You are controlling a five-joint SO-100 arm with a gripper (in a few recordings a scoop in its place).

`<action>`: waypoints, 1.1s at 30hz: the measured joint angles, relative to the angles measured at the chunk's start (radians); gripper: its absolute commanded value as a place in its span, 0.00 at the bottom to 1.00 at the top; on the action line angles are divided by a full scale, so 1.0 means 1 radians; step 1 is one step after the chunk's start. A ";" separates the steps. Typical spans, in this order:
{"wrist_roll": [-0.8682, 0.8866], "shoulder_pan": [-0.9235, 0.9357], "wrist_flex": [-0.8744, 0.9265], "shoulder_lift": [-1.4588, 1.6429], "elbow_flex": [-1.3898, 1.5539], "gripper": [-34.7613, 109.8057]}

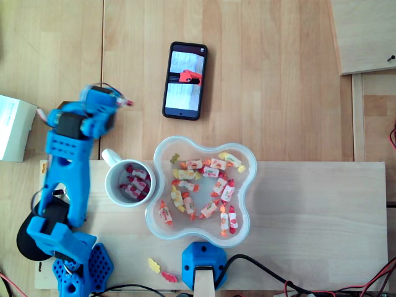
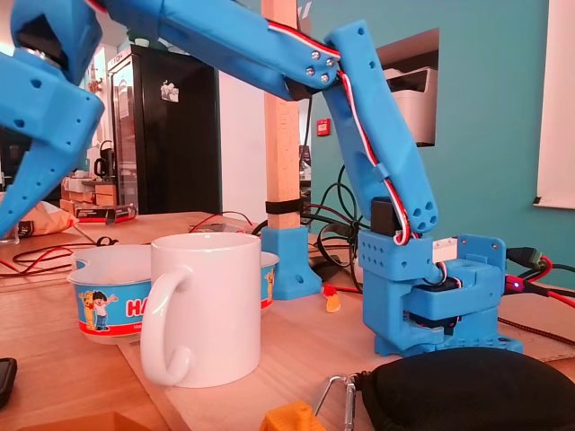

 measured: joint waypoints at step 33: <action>-0.186 -0.253 0.216 0.189 0.121 0.22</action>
